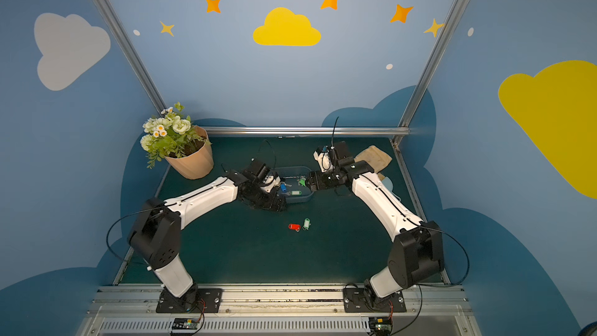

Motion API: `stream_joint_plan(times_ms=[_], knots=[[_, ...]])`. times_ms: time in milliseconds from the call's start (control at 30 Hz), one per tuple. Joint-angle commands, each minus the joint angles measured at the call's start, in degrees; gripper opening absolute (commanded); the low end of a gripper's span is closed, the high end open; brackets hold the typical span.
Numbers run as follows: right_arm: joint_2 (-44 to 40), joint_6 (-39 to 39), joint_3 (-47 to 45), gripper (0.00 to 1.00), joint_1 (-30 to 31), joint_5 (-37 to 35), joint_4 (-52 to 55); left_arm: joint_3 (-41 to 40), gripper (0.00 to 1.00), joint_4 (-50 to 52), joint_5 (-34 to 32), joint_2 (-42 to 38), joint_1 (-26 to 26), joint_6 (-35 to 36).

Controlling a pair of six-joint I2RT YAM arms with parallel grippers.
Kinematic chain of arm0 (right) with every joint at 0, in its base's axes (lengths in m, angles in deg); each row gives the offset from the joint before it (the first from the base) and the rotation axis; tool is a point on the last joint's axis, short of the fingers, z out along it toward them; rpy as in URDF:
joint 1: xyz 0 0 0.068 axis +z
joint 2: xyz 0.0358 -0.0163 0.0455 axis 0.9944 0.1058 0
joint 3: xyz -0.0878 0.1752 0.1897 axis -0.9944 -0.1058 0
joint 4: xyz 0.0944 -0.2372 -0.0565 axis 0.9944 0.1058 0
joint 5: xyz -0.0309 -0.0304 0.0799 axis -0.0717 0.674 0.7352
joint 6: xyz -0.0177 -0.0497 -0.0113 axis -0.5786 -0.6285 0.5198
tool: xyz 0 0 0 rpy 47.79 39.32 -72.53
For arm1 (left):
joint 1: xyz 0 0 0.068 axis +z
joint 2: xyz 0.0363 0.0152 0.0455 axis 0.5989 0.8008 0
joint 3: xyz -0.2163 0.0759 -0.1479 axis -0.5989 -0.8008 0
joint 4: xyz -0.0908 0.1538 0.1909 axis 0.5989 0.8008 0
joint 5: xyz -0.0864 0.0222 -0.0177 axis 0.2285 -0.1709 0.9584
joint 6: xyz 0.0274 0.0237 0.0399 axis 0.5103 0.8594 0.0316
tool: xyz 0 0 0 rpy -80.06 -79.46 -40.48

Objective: Take the keys out of the storage box
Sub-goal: Place the key at the center of the board.

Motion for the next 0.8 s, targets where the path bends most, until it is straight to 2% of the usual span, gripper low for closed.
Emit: stream_joint_plan(times_ms=[0,133,300,533,767], knots=[[3.97,-1.38,3.67,0.77,4.52,1.51,0.97,1.48,1.00,-1.45,3.16,-5.89,6.27,-1.75],[11.95,-0.13,9.60,0.73,10.18,-0.77,2.21,0.06,1.00,-4.72,4.82,-9.46,12.41,-4.24],[23.40,2.68,20.02,0.64,12.64,-5.85,7.23,-5.14,1.00,-10.66,9.03,-12.47,18.24,-8.60],[37.20,6.51,35.92,0.54,12.55,-9.76,13.80,-7.22,1.00,-8.52,8.34,-14.27,20.76,-5.98],[47.18,9.05,47.76,0.46,12.59,-11.28,18.40,-10.19,1.00,-8.57,9.03,-16.62,22.69,-4.83]])
